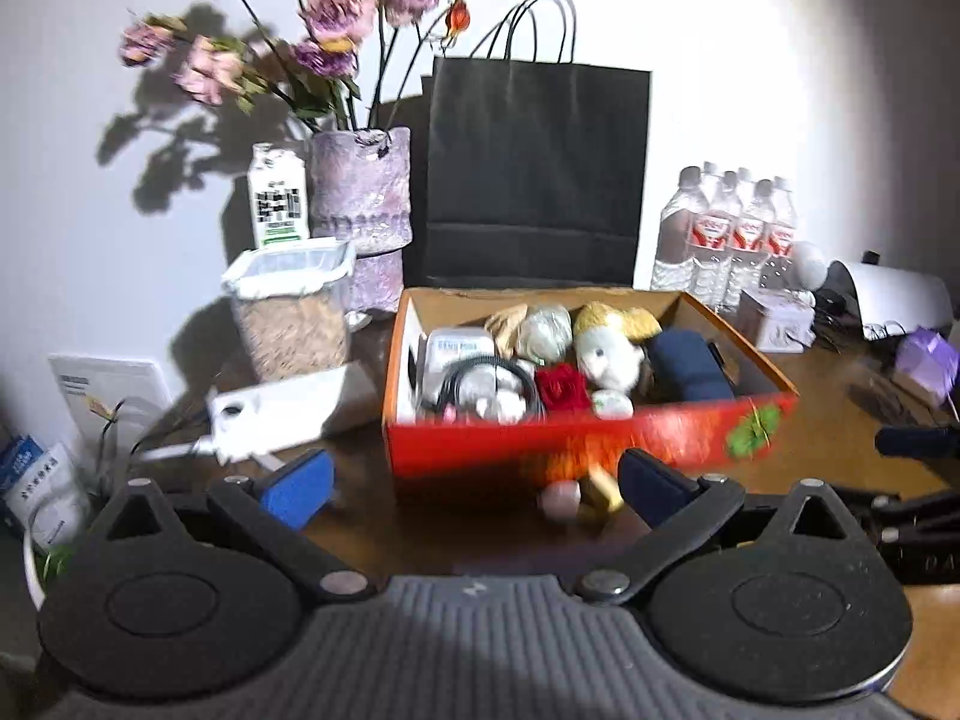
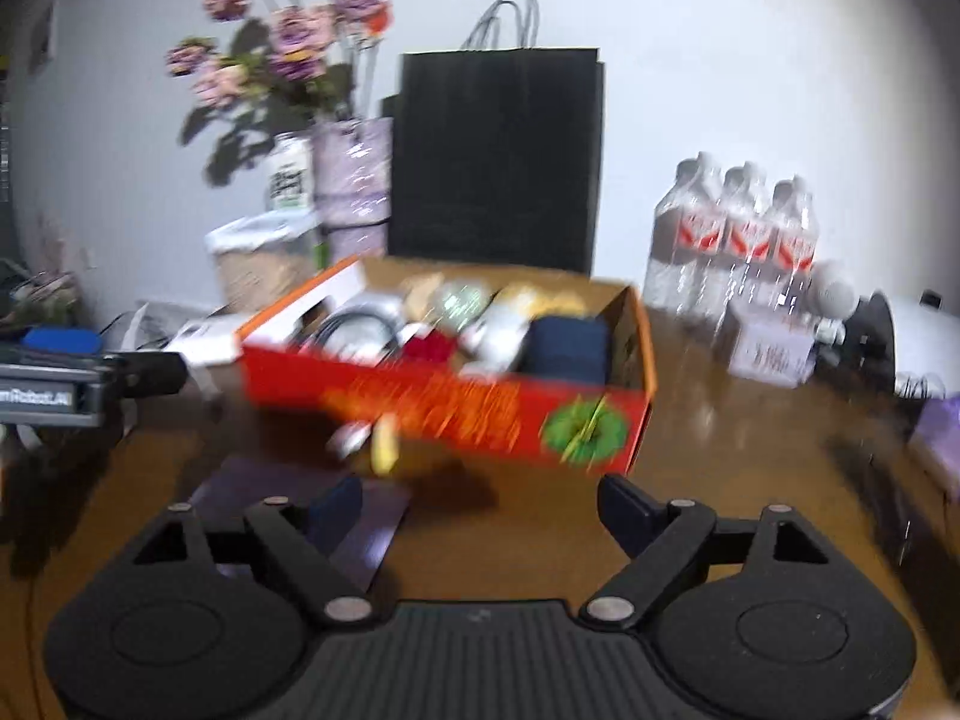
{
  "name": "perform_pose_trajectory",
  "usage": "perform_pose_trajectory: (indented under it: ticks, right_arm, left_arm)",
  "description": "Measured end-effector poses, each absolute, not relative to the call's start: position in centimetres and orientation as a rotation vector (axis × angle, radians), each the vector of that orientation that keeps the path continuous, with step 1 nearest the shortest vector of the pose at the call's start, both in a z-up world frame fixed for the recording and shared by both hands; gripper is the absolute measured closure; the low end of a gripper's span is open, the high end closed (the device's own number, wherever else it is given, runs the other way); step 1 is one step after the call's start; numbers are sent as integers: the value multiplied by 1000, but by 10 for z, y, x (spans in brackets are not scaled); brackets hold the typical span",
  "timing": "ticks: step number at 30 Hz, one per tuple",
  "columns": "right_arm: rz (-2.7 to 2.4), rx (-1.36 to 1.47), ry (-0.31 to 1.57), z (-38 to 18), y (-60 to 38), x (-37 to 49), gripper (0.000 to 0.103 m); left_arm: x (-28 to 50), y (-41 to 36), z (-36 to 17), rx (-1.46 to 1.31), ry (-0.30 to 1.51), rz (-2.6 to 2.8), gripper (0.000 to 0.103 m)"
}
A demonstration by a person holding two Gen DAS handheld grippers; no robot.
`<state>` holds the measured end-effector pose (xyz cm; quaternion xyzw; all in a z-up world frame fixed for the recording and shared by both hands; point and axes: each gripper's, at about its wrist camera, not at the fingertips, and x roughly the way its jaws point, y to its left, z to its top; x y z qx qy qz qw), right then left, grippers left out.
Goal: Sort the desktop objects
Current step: 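Move both open grippers back toward the lavender cloth bag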
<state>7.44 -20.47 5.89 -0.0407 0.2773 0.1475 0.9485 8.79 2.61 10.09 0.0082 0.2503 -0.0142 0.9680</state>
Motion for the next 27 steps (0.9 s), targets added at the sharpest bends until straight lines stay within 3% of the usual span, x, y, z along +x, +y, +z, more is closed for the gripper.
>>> perform_pose_trajectory:
  ticks: [12, 27]
  right_arm:
    - [346, -6, 555, 8, -202, -37, 18]
    - [368, -3, 569, 1, -193, -50, 20]
  left_arm:
    - [-43, -9, 36, 151, 503, -53, 0]
    - [-49, 3, 16, 83, 610, -78, 0]
